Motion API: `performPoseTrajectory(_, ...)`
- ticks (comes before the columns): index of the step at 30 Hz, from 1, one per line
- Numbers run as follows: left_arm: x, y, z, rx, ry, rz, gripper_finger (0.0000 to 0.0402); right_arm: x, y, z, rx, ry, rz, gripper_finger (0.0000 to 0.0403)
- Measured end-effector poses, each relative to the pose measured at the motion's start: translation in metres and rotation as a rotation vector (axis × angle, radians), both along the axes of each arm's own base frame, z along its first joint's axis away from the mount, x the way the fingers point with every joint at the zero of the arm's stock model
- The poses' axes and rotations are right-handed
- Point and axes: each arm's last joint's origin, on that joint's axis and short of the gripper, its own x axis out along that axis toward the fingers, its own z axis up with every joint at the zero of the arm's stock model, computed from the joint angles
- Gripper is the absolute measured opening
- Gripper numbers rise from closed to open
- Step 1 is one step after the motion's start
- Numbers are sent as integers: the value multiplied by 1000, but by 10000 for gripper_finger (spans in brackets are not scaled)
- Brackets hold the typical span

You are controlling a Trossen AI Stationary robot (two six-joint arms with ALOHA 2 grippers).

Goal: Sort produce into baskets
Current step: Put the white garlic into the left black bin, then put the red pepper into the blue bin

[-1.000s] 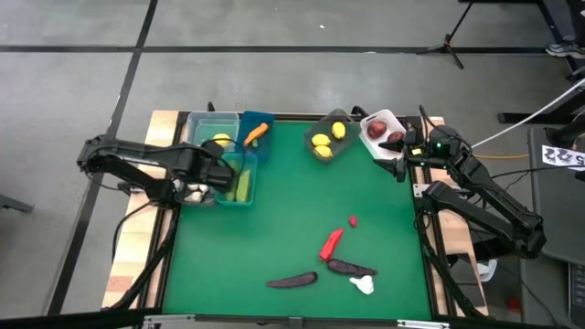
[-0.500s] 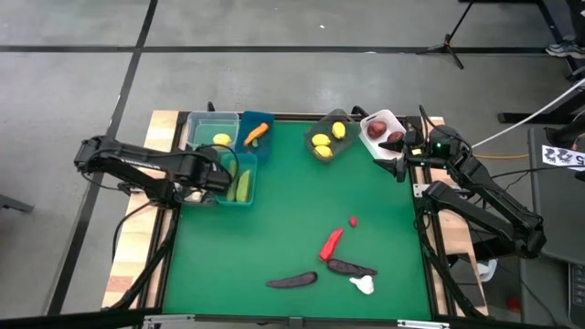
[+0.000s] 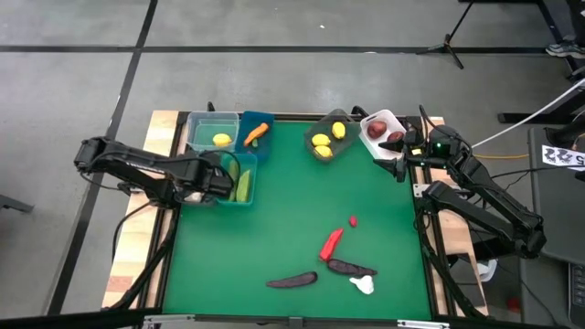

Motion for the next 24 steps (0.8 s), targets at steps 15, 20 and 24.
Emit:
performPoseTrajectory(15, -4, 0, -20, -30, 18, -12, 11, 0, 0, 0, 1, 1, 0, 369)
performPoseTrajectory(20, 1, -1, -21, -47, 3, -85, 51, 0, 0, 0, 0, 1, -1, 369)
performPoseTrajectory(24, 3, -1, -21, -58, -7, -101, 105, 0, 0, 0, 0, 1, -1, 369)
